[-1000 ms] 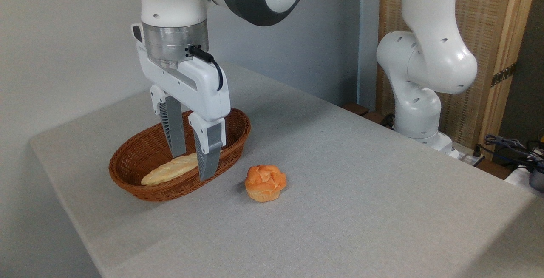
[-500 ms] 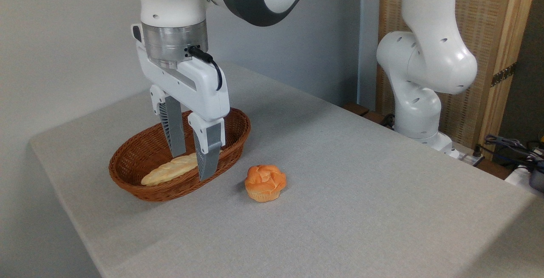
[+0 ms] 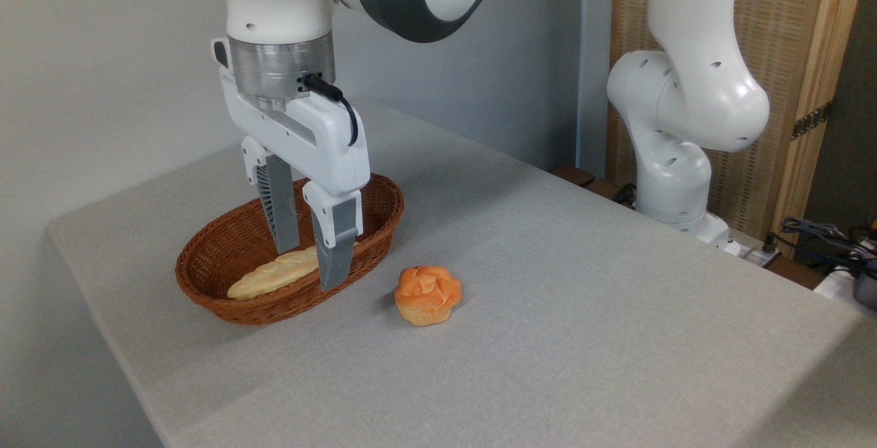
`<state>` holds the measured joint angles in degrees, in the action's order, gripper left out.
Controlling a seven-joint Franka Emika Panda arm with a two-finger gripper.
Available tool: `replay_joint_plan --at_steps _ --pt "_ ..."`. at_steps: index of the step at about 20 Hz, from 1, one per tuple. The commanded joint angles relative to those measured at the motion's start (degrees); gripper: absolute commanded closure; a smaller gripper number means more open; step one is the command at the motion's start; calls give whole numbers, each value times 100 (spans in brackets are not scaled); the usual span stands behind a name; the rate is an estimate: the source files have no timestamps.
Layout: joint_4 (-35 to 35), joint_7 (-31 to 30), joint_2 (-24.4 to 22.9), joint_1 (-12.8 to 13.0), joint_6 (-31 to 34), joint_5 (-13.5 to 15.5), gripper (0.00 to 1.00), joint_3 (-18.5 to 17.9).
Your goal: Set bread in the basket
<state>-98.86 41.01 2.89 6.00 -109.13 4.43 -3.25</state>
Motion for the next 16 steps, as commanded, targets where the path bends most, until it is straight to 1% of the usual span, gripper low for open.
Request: replay_joint_plan --at_steps 1,6,8,10,12,14,16 --pt "7 83 -52 24 85 49 0 -44" --pt "-28 100 -52 24 102 40 0 -44" --pt "-63 100 -52 50 277 40 0 -9" --pt "-124 127 -60 59 296 31 0 -1" --pt "-300 136 -95 68 296 31 0 17" --pt "-475 162 -227 85 287 31 0 43" --pt "-747 389 -341 85 287 31 0 105"
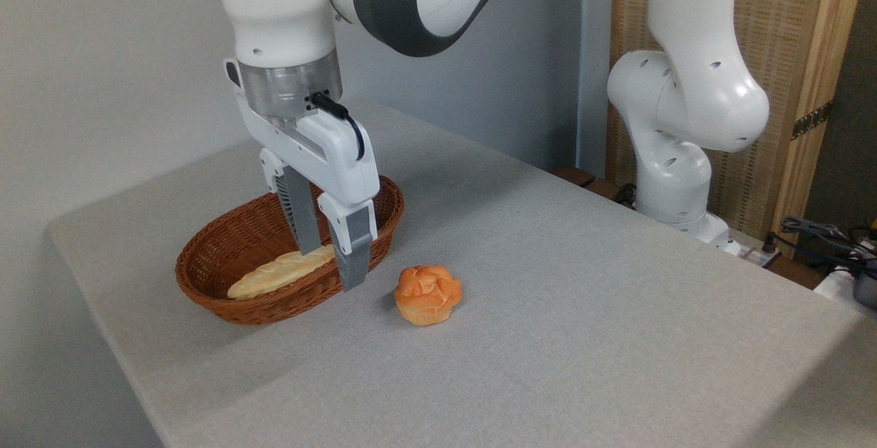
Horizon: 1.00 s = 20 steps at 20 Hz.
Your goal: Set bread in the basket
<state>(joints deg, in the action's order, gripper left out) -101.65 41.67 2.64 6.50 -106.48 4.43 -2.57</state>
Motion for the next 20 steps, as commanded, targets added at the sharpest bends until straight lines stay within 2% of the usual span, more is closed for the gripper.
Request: replay_joint_plan --at_steps 1,9,13,18,20 --pt "-670 525 -439 36 22 31 0 37" --pt "-1787 2204 -1020 36 92 31 0 20" --pt "-1858 2468 -941 36 128 5 0 20" --pt "-1946 2478 -800 27 92 -12 0 20" --pt "-1946 2487 -722 27 49 -117 0 20"
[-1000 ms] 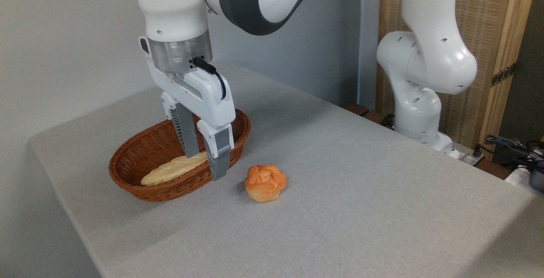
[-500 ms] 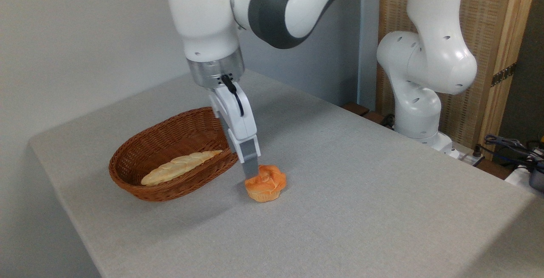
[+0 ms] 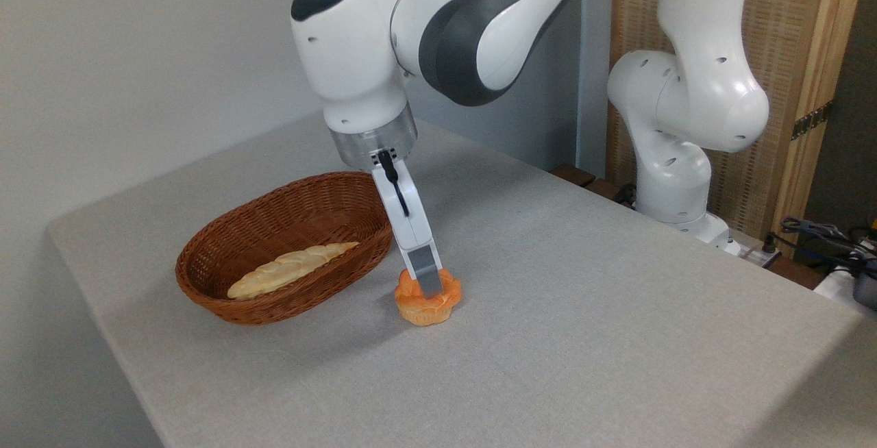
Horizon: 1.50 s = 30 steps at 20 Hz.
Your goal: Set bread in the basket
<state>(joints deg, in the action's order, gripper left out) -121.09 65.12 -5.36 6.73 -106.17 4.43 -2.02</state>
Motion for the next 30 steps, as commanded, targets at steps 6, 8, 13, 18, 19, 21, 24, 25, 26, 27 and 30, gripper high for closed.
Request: replay_joint_plan --at_steps 6,8,13,18,19,21,24,25,26,27,30 --pt "7 141 141 12 -9 -249 0 -36" --pt "7 141 176 12 -9 -249 0 -36" --pt "15 141 290 21 -79 -258 0 -27" --pt "15 202 387 21 -193 -249 0 -9" --pt "15 220 395 21 -193 -249 0 -9" --pt "15 264 396 21 -202 -249 2 -18" --pt "33 264 396 21 -211 -214 24 -18" --pt "42 264 396 21 -220 -179 42 -18" --pt "51 264 396 21 -220 -179 48 -27" --pt "59 264 396 12 -220 -179 48 -27" --pt "59 264 387 12 -211 -179 48 -27"
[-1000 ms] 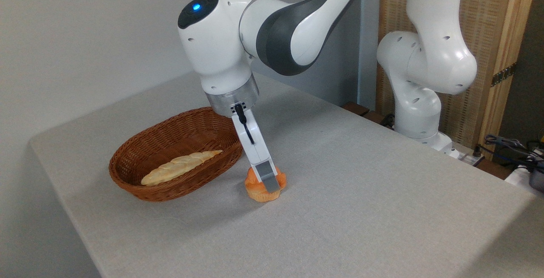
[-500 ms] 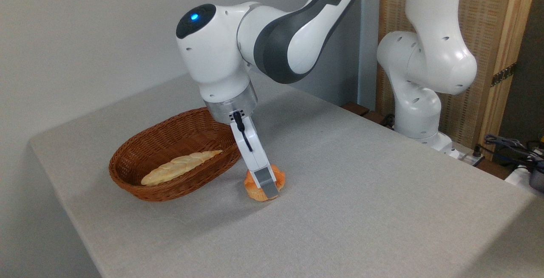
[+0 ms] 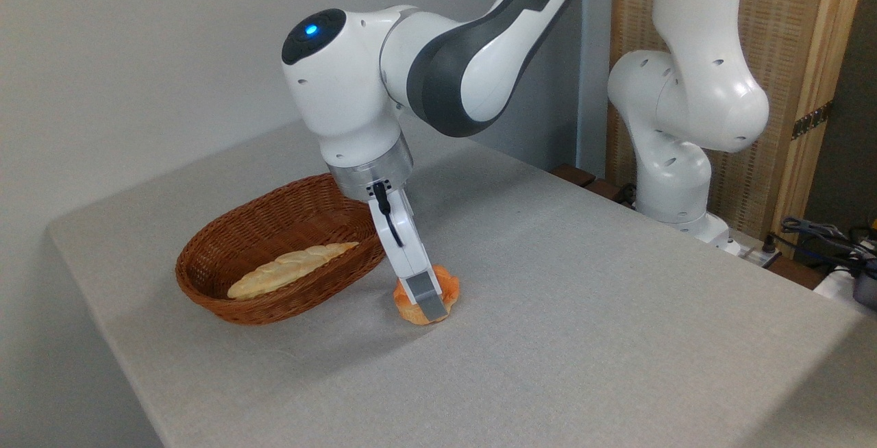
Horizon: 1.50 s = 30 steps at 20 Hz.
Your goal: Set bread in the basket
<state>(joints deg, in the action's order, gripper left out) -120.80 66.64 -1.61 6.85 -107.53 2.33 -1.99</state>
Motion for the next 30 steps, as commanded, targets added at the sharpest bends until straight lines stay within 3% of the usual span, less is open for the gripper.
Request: replay_joint_plan --at_steps 1,11,17,27,30 --pt "30 112 11 0 -75 31 48 -30" --pt "311 86 -59 0 4 57 45 -56" --pt "820 -413 -94 0 22 777 45 -39" --pt "1225 -1654 -68 9 -84 1252 43 541" --pt "1295 -1830 99 0 -110 1323 32 857"
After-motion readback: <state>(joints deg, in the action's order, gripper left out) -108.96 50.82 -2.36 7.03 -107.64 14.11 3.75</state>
